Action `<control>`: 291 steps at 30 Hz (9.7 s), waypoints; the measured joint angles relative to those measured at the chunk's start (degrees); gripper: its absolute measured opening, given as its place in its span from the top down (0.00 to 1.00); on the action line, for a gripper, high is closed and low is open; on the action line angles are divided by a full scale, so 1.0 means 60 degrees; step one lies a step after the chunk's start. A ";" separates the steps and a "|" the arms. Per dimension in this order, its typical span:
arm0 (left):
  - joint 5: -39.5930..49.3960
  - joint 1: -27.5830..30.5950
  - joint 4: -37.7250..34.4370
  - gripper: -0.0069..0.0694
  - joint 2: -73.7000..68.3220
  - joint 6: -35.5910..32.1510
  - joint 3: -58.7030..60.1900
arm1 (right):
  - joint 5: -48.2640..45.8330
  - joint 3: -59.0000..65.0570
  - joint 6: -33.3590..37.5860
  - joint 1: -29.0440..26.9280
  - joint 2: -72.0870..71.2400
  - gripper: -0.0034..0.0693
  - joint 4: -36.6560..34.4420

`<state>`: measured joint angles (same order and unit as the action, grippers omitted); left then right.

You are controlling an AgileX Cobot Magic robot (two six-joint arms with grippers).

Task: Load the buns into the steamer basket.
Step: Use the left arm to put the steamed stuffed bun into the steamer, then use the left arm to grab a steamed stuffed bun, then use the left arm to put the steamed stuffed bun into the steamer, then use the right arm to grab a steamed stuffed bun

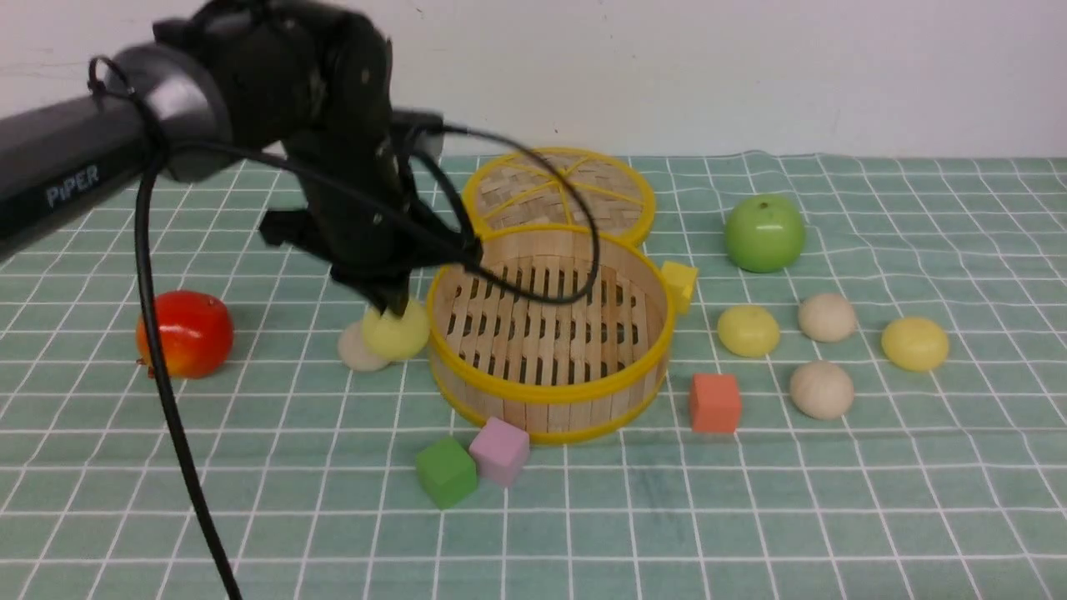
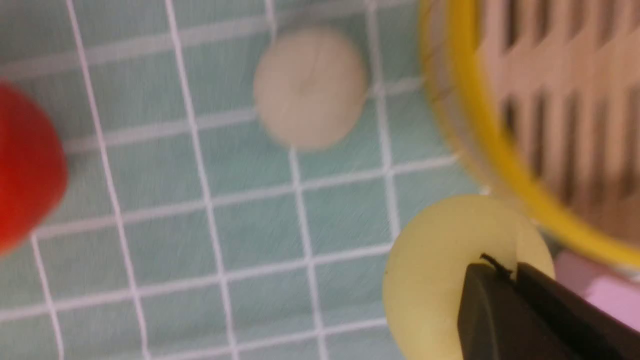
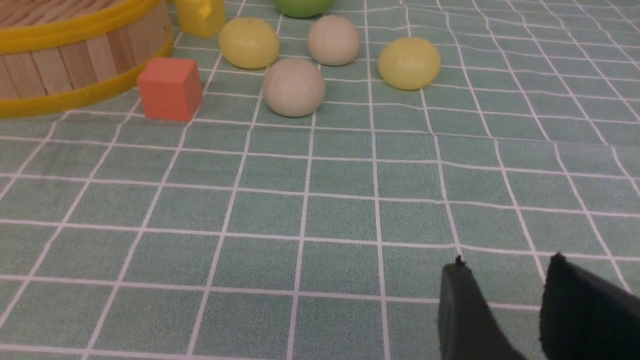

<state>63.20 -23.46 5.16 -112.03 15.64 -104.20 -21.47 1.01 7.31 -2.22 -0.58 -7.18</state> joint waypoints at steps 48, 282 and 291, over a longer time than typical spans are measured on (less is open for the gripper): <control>0.0631 -0.0156 0.0252 0.43 -0.1001 -0.0009 -0.2148 | 0.0000 0.0000 0.0000 0.0000 0.0000 0.62 0.0000; -0.6790 0.3952 -0.0459 0.86 1.8768 -0.0733 1.7645 | 0.0085 0.0000 0.0041 0.0080 0.0000 0.62 0.0579; -0.6790 0.3952 -0.0459 0.86 1.8768 -0.0733 1.7645 | 0.2816 0.0077 0.0041 0.0101 0.0000 0.62 -0.1247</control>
<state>22.46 0.25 2.41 0.58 11.24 1.66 -4.57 1.47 7.56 -1.62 -0.58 -14.66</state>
